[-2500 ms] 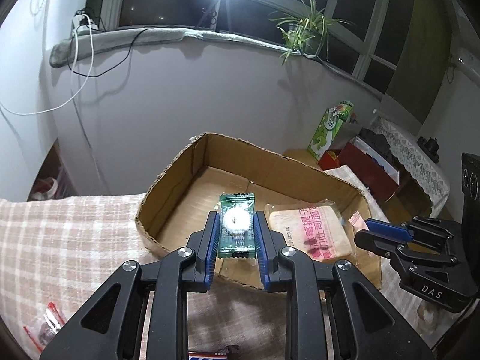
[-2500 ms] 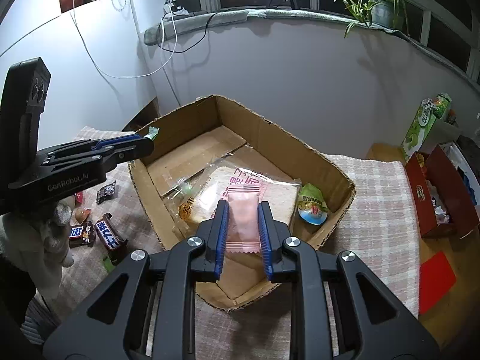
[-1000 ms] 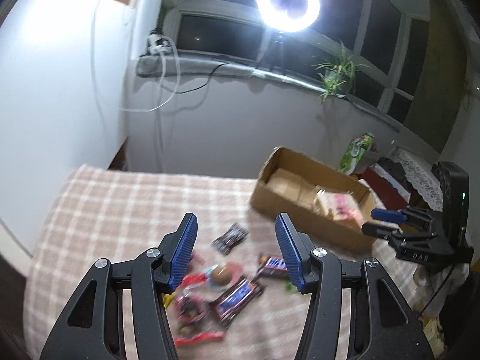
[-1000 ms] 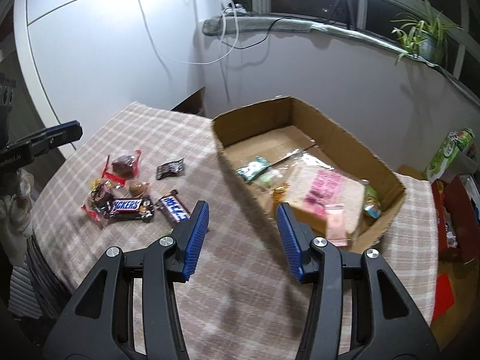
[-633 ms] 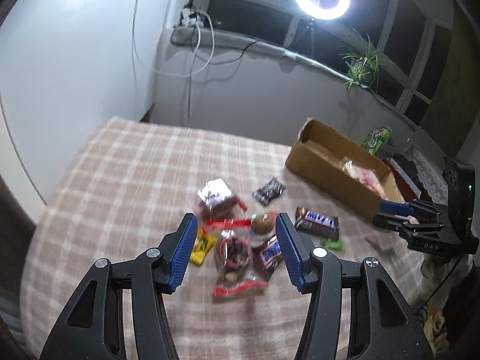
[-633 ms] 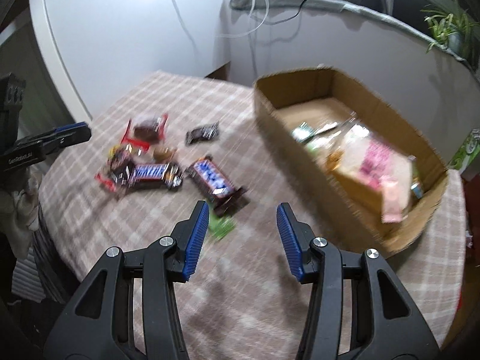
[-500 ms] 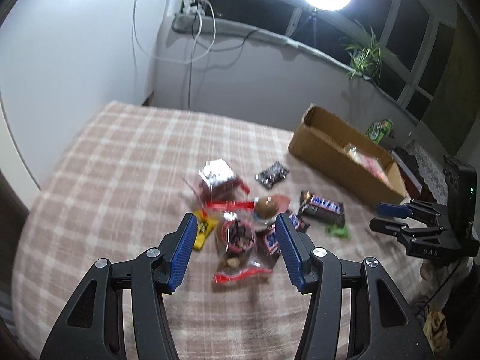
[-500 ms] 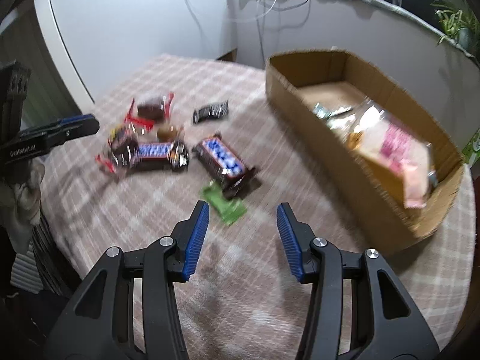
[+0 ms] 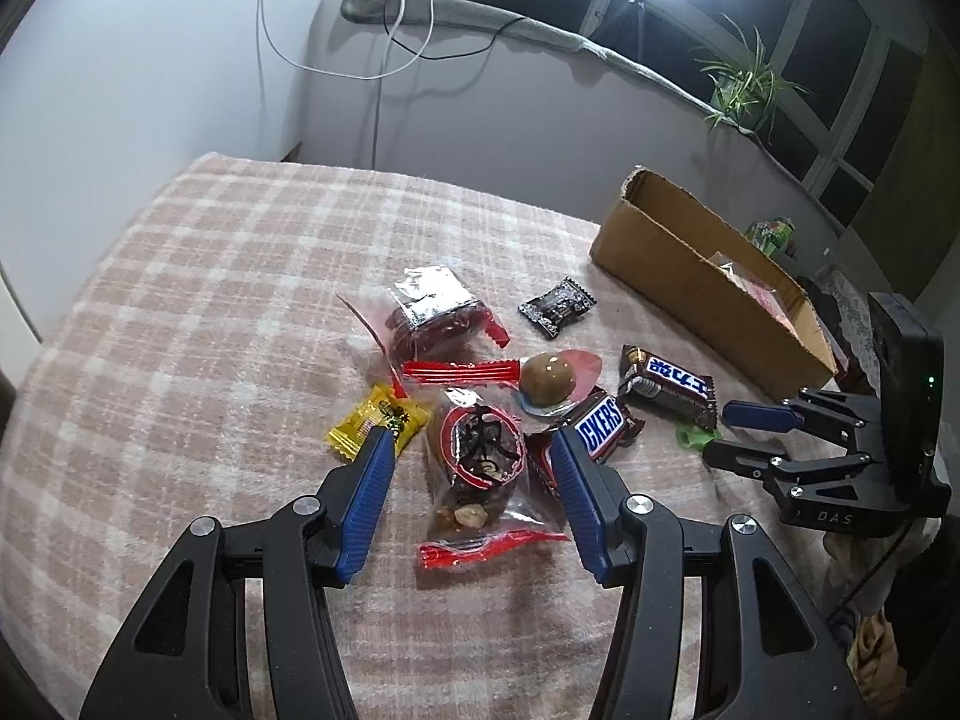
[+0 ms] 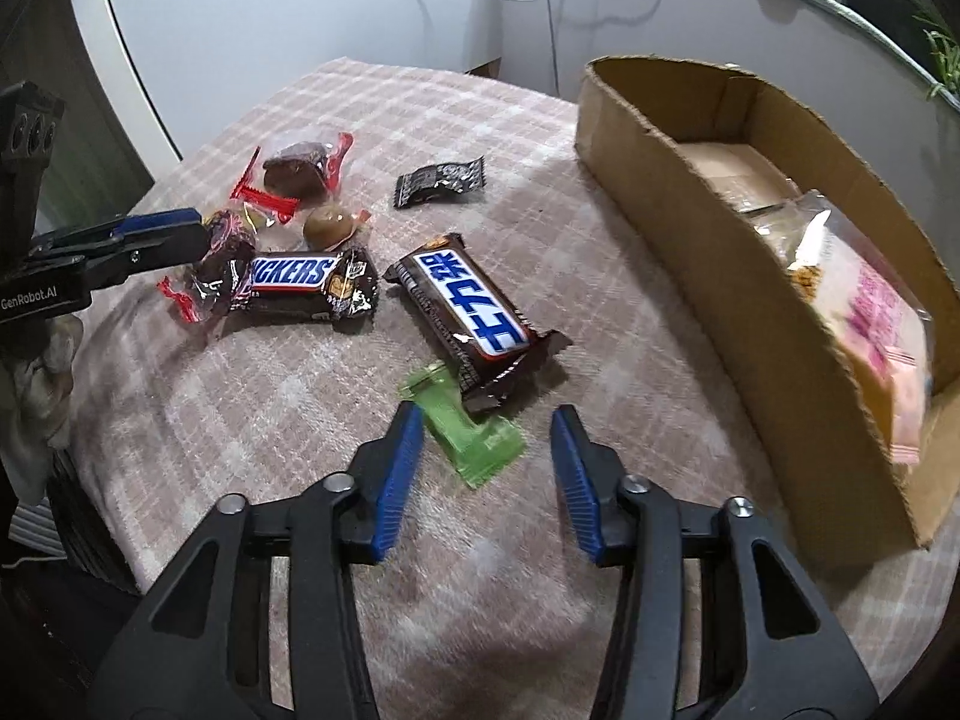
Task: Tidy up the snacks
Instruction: 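Grasp the light green packet with the right tool while the left tool grasps the red nut candy bag, then carry both snacks over the box and open both tools to drop them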
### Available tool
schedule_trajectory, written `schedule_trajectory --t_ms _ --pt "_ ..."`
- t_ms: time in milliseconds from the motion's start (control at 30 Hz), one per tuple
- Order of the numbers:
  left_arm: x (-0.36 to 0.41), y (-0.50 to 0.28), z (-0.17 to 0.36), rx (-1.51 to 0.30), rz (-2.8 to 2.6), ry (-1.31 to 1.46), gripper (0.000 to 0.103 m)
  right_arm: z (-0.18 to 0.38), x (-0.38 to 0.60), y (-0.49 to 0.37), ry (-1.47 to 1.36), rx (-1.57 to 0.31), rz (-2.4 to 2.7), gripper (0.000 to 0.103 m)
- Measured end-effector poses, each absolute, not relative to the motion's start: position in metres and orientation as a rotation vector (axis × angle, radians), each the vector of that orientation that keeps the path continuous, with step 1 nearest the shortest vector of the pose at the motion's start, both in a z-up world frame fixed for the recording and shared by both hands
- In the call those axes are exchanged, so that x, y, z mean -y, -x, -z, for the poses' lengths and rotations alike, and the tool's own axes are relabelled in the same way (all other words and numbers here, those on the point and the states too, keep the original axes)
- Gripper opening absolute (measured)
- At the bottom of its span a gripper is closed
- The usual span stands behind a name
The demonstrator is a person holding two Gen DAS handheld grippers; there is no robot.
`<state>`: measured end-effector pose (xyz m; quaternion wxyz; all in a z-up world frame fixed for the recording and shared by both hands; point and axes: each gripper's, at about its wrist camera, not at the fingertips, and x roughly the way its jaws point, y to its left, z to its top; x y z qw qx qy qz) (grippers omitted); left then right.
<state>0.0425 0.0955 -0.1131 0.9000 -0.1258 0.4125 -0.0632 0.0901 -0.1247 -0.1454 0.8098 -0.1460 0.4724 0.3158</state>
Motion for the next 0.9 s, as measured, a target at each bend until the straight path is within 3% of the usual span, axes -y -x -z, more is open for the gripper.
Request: schedule_trajectory --t_ms 67,367,400,467,500,900 --pt "-0.095 -0.044 0.115 -0.857 0.130 0.260 0.053 0.145 0.122 -0.089 0.323 -1.007 -0.686 0.037" --pt "-0.090 -0.051 0.121 -0.870 0.131 0.249 0.053 0.145 0.112 -0.083 0.361 -1.008 -0.713 0.024" --pt "-0.090 -0.051 0.121 -0.870 0.133 0.248 0.053 0.145 0.111 -0.083 0.365 -1.006 -0.712 0.024" --pt "-0.089 -0.051 0.122 -0.873 0.128 0.239 0.037 0.145 0.110 -0.082 0.370 -1.004 -0.707 0.024" --pt "-0.089 -0.052 0.123 -0.877 0.127 0.237 0.034 0.145 0.110 -0.081 0.372 -1.003 -0.710 0.024" --pt "-0.091 -0.040 0.119 -0.853 0.125 0.241 0.033 0.134 0.124 -0.061 0.322 -0.986 -0.717 0.023"
